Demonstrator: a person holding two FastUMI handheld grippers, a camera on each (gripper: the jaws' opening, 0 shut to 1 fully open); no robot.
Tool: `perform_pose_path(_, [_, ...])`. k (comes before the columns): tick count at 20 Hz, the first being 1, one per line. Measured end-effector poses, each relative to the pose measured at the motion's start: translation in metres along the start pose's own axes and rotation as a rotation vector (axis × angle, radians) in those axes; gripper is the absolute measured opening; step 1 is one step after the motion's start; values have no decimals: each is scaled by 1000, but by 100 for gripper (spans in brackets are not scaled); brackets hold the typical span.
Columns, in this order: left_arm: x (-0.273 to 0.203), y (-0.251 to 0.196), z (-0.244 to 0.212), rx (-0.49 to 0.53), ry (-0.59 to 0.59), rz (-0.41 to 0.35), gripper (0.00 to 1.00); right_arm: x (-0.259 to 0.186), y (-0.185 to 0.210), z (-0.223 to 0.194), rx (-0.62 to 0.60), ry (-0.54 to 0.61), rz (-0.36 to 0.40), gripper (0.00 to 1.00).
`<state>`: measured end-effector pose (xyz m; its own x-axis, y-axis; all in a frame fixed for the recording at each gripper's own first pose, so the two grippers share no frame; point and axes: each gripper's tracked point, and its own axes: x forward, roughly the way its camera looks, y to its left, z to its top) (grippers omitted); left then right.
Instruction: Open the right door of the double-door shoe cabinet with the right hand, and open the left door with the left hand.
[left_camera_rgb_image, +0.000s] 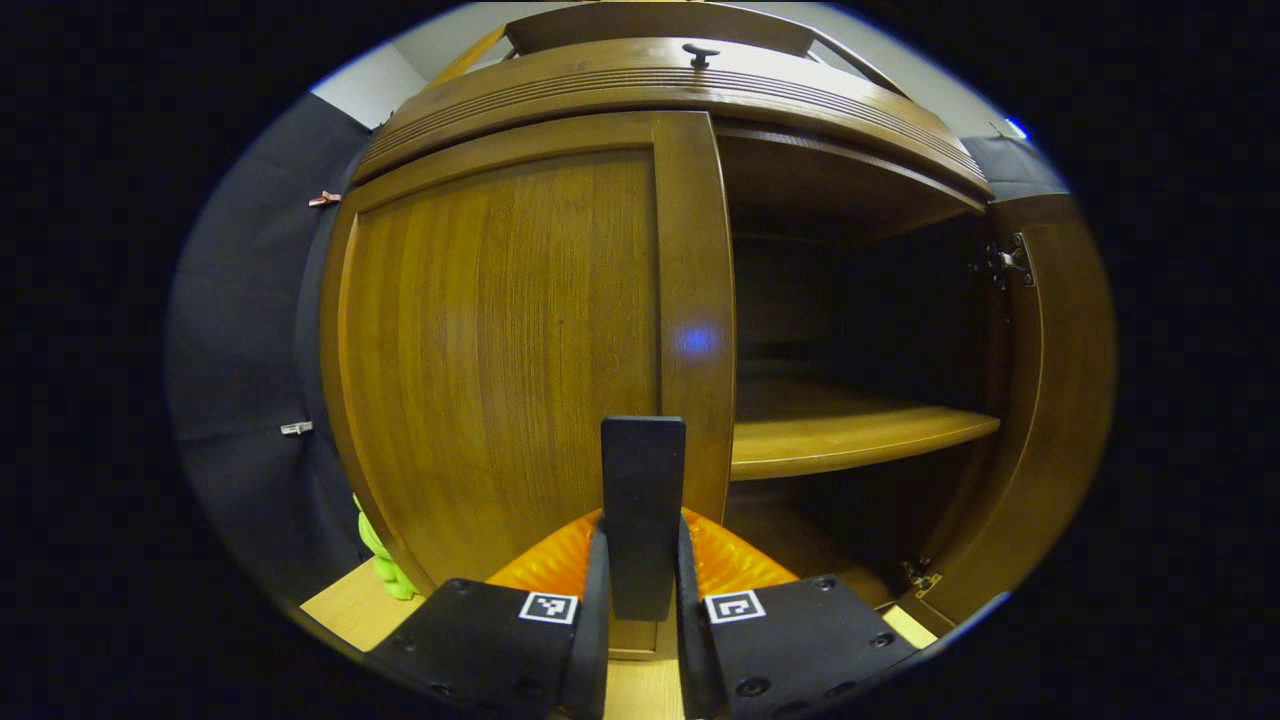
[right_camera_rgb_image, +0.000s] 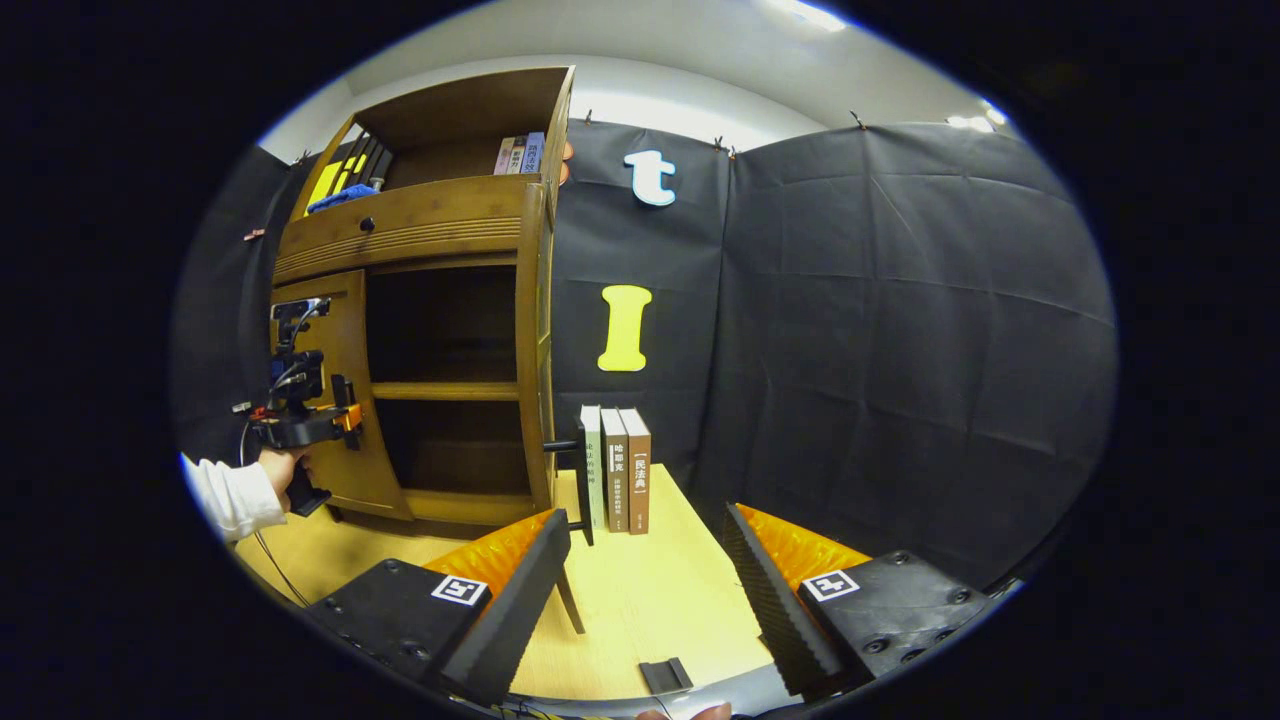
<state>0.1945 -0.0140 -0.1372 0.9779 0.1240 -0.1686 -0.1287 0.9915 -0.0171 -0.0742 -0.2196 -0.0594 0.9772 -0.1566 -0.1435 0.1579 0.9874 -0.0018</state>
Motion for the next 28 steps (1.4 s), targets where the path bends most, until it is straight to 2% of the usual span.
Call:
perform_pose_path(6, [-55,16,-6,2,5,-31,27,-8,45,18,-10,-50,72,98])
perform_pose_path(14, [-127,57,-14,17,20,-83,27,-1,124,36,-26,-93,199,98])
perform_pose_path(17, [-146,75,-17,13,20,-90,26,0,144,41,-17,-107,216,96])
perform_pose_path(28, [-185,141,-29,0,19,-97,21,0,205,46,24,-125,233,98])
